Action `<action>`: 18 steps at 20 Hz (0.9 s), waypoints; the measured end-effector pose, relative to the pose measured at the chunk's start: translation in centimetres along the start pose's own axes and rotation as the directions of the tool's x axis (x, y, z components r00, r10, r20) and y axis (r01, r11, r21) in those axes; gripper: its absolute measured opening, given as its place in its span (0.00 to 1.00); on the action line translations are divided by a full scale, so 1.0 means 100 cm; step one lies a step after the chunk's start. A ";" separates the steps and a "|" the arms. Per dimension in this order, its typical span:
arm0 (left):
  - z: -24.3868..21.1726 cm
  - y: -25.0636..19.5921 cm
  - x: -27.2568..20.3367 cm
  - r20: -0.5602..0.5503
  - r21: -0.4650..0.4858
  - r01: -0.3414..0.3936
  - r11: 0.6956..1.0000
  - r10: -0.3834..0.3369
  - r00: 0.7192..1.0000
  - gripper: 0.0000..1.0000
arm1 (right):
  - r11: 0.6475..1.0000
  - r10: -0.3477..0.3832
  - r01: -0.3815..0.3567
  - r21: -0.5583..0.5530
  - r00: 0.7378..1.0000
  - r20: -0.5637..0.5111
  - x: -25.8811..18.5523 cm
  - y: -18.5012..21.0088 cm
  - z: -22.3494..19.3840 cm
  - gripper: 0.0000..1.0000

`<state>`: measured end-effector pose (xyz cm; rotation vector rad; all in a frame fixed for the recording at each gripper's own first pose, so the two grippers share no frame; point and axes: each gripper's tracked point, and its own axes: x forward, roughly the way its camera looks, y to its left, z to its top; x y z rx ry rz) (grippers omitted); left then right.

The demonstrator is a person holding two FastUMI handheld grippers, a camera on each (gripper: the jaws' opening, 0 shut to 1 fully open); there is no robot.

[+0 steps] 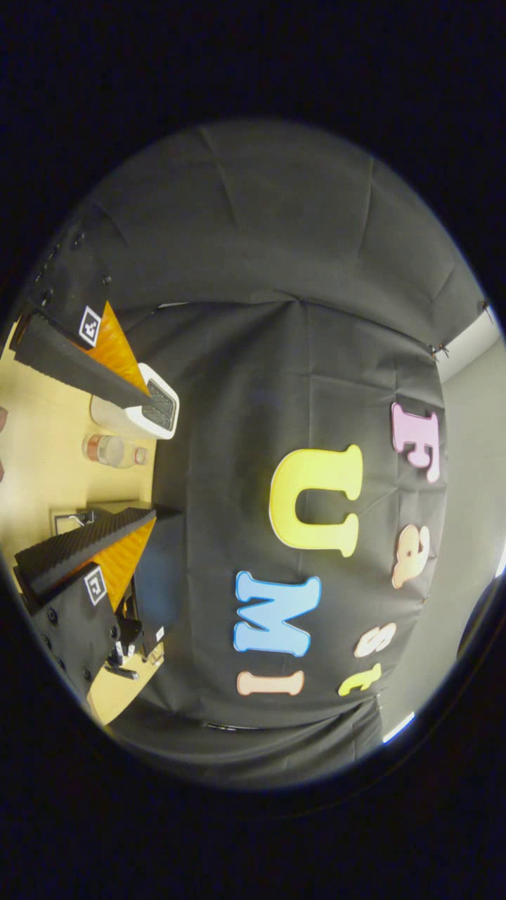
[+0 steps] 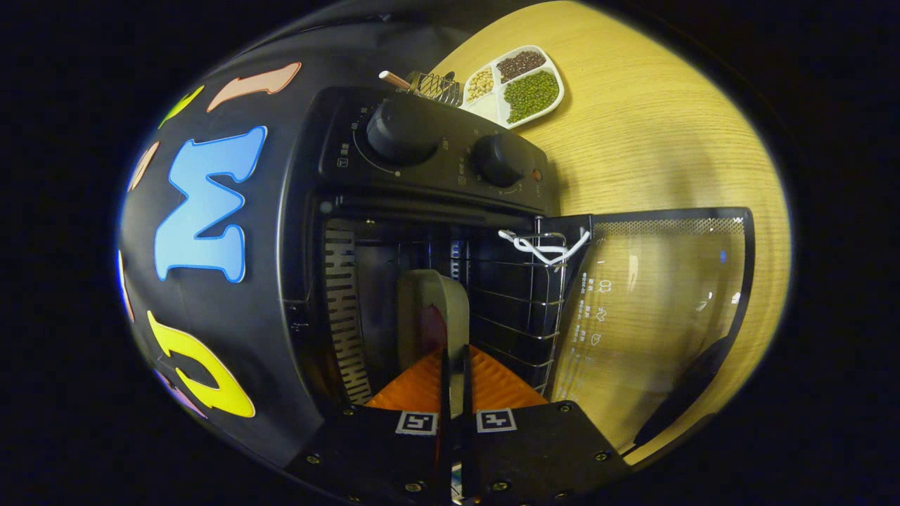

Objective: Open the electric oven with the left hand, put the food in, and close the electric oven.

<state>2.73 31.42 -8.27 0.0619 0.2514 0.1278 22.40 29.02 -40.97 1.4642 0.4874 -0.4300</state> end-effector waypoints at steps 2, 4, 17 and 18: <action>-0.001 0.001 -0.002 -0.003 0.003 -0.008 1.000 0.008 1.000 1.00 | 1.000 0.003 -0.003 0.008 1.000 -0.006 0.002 0.001 -0.002 0.07; -0.004 0.000 -0.004 -0.008 0.010 -0.010 1.000 0.011 1.000 0.97 | 1.000 0.000 0.000 0.004 1.000 -0.024 0.005 0.001 -0.009 0.07; 0.001 -0.081 0.005 0.024 -0.014 0.097 0.995 -0.097 0.995 1.00 | 0.968 0.000 -0.049 -0.247 0.981 -0.195 -0.076 0.009 0.000 0.46; 0.003 -0.090 0.005 0.026 -0.014 0.110 0.994 -0.110 0.994 1.00 | 0.958 -0.009 -0.048 -0.284 0.981 -0.195 -0.085 0.009 0.007 0.46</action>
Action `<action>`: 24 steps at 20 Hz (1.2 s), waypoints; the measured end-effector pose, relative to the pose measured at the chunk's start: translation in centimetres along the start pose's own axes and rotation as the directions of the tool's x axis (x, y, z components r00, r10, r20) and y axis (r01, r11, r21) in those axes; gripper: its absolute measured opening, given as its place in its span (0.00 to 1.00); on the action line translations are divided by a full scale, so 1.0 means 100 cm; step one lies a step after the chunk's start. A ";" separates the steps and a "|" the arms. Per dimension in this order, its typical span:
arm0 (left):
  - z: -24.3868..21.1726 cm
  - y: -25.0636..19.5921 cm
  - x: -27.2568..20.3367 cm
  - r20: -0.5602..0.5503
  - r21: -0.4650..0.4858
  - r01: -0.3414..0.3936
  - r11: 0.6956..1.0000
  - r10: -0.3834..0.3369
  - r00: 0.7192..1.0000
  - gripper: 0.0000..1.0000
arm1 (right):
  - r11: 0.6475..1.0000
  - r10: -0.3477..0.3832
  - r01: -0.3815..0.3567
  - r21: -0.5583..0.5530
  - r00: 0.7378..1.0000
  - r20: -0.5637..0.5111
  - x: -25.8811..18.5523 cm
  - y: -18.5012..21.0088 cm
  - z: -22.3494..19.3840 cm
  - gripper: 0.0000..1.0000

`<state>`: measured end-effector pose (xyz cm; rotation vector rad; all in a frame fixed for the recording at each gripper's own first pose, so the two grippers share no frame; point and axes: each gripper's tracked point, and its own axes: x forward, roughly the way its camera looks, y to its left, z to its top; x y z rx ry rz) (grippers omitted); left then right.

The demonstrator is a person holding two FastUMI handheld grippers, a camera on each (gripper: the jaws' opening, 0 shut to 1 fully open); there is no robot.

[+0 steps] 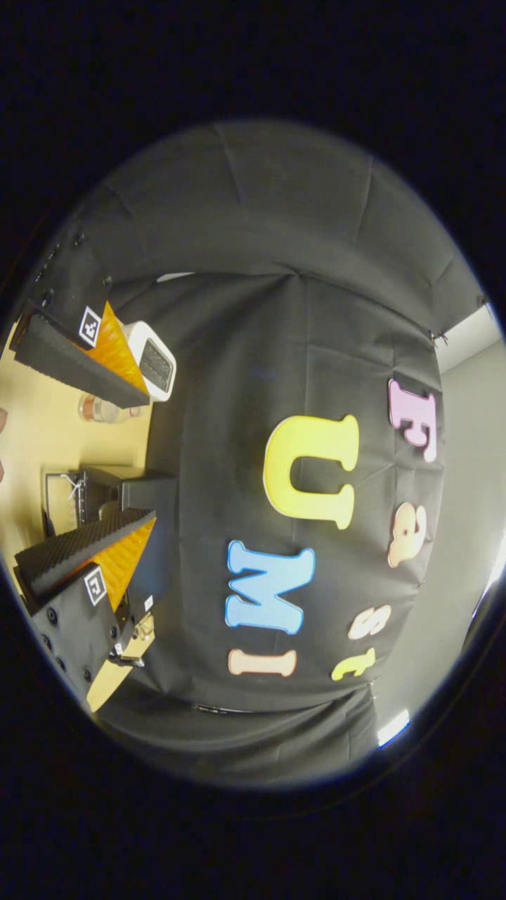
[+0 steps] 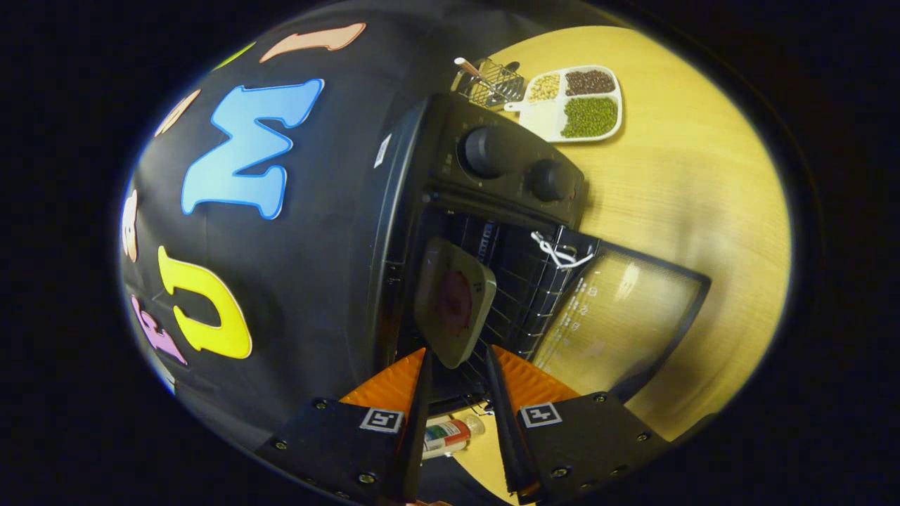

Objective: Open the electric oven with the left hand, put the food in, and close the electric oven.

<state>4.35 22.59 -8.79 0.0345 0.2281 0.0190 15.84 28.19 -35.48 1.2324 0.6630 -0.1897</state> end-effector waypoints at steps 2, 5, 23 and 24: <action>0.001 -0.020 0.004 0.004 0.004 0.027 1.000 -0.027 1.000 1.00 | 0.993 -0.010 0.008 -0.120 1.000 -0.014 -0.022 -0.005 0.010 0.46; 0.001 -0.048 0.005 0.010 0.015 0.056 0.998 -0.056 0.998 1.00 | 0.938 -0.037 0.032 -0.346 0.999 -0.009 -0.055 -0.013 0.031 0.46; 0.048 -0.166 -0.017 0.138 0.024 0.186 0.982 -0.188 0.972 1.00 | 0.376 0.497 0.101 -0.921 0.817 0.293 -0.318 0.135 0.163 0.54; 0.043 -0.173 -0.014 0.123 0.029 0.198 0.980 -0.200 0.972 1.00 | 0.372 0.504 0.104 -0.922 0.811 0.295 -0.322 0.138 0.166 0.65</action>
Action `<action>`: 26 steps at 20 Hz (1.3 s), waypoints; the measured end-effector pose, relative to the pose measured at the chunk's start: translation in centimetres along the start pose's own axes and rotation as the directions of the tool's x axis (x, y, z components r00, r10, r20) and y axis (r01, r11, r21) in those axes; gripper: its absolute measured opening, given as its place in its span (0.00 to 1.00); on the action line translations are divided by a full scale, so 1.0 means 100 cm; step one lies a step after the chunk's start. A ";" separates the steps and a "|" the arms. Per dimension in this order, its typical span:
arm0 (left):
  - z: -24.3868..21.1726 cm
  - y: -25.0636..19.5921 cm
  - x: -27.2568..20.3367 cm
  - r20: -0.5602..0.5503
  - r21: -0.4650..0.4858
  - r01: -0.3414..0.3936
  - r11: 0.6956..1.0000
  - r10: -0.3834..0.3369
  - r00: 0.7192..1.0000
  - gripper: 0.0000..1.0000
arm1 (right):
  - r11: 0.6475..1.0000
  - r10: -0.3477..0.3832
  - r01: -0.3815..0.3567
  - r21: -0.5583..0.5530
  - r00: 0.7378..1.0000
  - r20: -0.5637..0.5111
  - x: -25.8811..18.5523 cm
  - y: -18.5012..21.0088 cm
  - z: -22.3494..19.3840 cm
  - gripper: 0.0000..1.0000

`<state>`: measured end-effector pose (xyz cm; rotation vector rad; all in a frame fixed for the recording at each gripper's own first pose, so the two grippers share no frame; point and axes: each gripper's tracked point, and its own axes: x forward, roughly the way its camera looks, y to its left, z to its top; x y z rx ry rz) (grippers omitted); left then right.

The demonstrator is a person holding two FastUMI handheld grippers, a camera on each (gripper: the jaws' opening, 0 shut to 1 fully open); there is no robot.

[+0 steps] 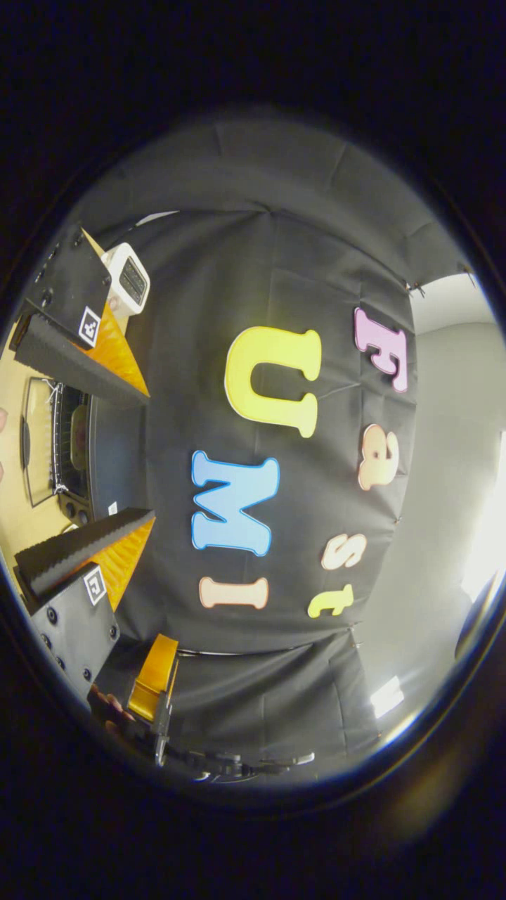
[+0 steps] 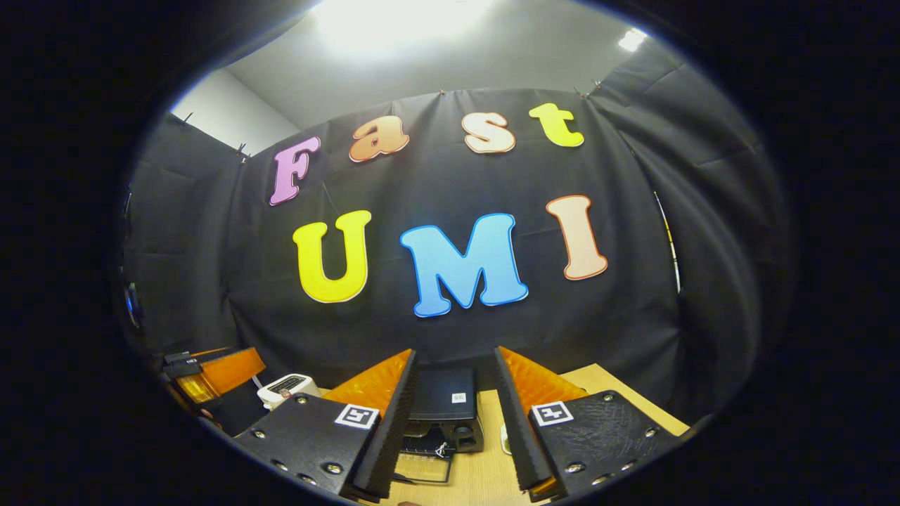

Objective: Open the electric oven with the left hand, put the food in, and close the electric oven.

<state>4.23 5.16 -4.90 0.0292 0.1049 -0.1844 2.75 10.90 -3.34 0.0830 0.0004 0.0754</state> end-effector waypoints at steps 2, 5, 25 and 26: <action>-0.017 -0.009 0.005 -0.043 0.014 0.023 1.000 -0.023 0.999 0.97 | 1.000 0.003 -0.003 -0.011 1.000 0.026 -0.003 -0.002 0.008 0.75; -0.053 -0.014 0.014 -0.133 0.030 0.030 0.999 -0.026 0.991 0.97 | 0.999 0.039 -0.039 0.000 0.999 -0.016 -0.001 0.002 -0.002 0.94; -0.336 0.005 0.015 -0.791 -0.016 -0.077 0.997 0.035 0.611 1.00 | 0.998 -0.067 0.067 0.004 0.995 -0.077 0.013 -0.063 -0.021 0.95; -0.347 0.006 0.013 -0.812 -0.017 -0.083 0.996 0.035 0.583 0.97 | 0.997 -0.072 0.073 0.008 0.994 -0.081 0.012 -0.065 -0.022 0.95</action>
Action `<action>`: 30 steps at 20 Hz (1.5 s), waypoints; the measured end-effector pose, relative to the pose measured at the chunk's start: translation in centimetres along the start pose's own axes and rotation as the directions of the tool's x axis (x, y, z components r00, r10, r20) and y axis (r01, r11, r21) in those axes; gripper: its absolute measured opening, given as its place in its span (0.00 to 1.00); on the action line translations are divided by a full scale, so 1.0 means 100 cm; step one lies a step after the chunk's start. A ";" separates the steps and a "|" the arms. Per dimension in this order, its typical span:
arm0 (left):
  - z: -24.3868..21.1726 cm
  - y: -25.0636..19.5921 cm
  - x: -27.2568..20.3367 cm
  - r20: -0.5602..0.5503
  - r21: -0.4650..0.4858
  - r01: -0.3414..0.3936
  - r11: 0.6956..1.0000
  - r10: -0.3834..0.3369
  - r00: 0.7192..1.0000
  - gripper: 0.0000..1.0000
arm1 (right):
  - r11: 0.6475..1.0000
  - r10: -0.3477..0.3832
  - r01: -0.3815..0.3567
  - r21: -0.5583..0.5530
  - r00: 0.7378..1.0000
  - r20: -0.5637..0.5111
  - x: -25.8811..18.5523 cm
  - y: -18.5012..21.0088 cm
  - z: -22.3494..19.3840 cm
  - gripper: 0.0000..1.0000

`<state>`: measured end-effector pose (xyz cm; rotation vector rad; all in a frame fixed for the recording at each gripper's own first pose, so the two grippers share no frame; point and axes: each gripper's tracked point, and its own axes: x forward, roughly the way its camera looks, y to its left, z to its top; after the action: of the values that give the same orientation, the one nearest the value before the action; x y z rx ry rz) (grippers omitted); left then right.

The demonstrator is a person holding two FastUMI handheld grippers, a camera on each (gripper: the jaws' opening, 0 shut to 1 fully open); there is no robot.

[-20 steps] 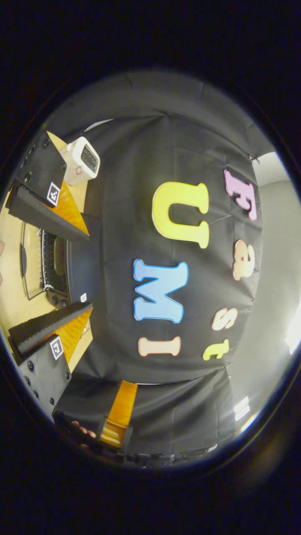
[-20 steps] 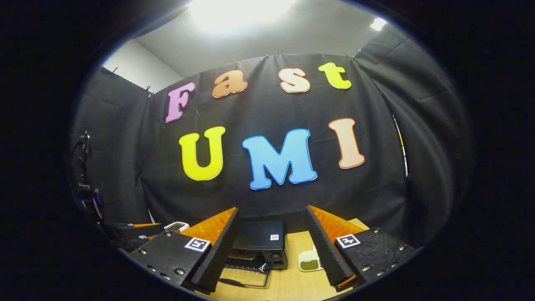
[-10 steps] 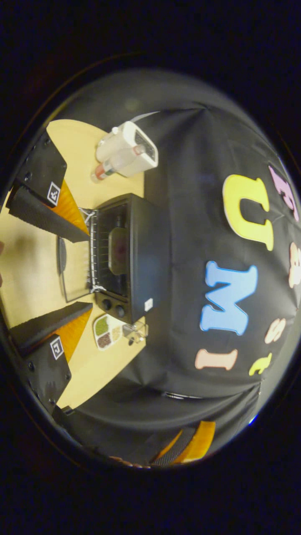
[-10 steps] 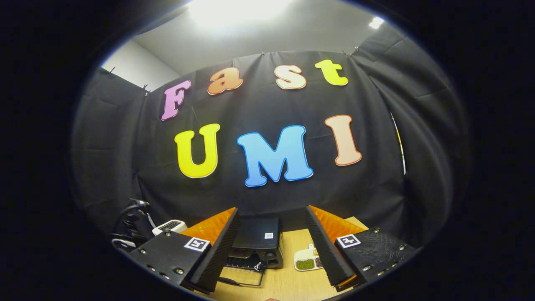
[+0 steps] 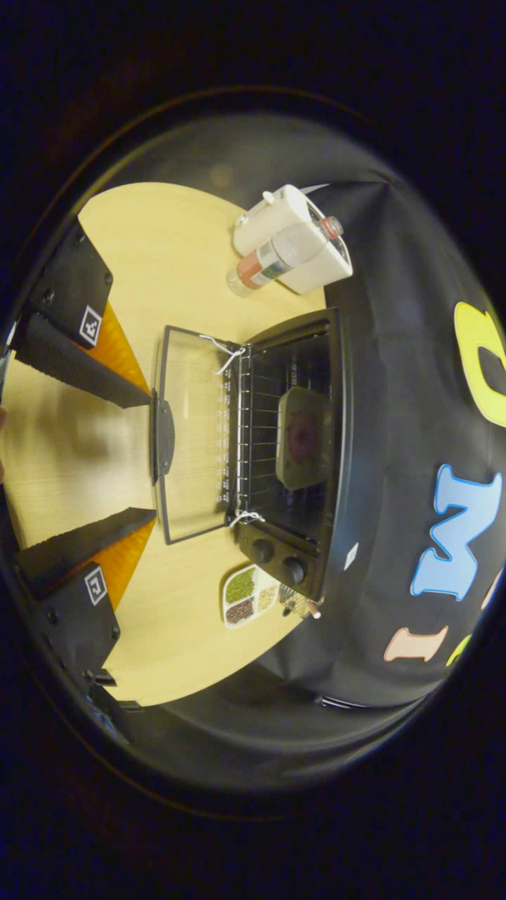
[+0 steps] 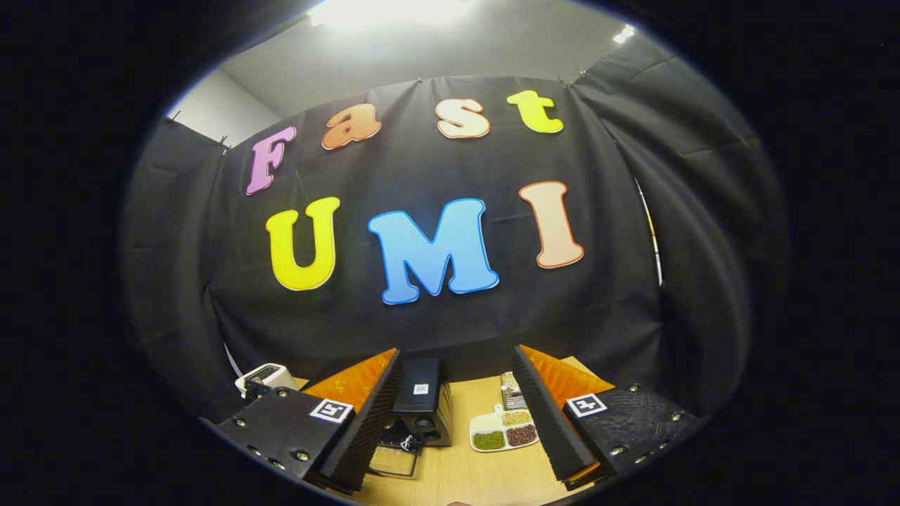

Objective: Open the electric oven with the left hand, put the food in, and close the electric oven.

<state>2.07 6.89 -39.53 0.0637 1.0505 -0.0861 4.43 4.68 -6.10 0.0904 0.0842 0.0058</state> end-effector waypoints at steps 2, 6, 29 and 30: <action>-0.018 0.002 0.016 -0.088 -0.005 -0.003 1.000 0.002 0.996 0.98 | 1.000 -0.013 0.013 0.000 1.000 -0.008 0.003 -0.007 -0.005 0.95; -0.038 0.008 0.043 -0.176 0.033 -0.030 0.999 0.036 0.984 0.98 | 1.000 -0.028 0.029 0.007 0.999 -0.031 0.009 -0.015 -0.014 0.95; -0.030 0.018 0.066 -0.165 0.057 -0.034 0.998 0.043 0.985 1.00 | 0.999 -0.031 0.030 -0.013 0.994 -0.102 0.017 -0.003 -0.042 0.95; -0.027 0.018 0.062 -0.146 0.055 -0.030 0.998 0.038 0.989 1.00 | 1.000 -0.025 0.024 -0.010 0.994 -0.104 0.018 -0.001 -0.043 0.95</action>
<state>3.01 8.65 -46.22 0.1374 1.1937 -0.0787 5.81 5.02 -10.56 0.0806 0.1894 -0.0137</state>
